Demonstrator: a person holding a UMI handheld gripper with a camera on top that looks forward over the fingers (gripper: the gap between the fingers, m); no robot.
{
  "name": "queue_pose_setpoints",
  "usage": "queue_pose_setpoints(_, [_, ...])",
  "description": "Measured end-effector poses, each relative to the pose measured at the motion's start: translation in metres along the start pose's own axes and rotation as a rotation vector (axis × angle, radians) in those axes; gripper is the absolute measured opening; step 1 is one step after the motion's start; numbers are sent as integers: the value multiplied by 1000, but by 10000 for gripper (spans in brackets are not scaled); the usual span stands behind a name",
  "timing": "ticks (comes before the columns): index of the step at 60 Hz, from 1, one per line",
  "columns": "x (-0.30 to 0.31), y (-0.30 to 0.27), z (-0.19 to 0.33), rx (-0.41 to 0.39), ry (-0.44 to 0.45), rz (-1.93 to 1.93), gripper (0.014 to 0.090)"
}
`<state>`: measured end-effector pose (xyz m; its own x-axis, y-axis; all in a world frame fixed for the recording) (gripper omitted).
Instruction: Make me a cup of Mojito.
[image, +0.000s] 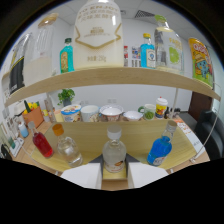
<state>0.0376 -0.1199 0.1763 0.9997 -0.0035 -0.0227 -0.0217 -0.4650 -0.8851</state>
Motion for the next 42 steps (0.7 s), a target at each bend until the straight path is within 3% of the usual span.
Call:
queue_pose_setpoints(19, [12, -26, -40, 57, 1, 30, 327])
queue_pose_setpoints(28, [51, -20, -66, 77, 57, 41, 328])
queue_pose_setpoints(42, [106, 55, -71, -28, 155, 3, 326])
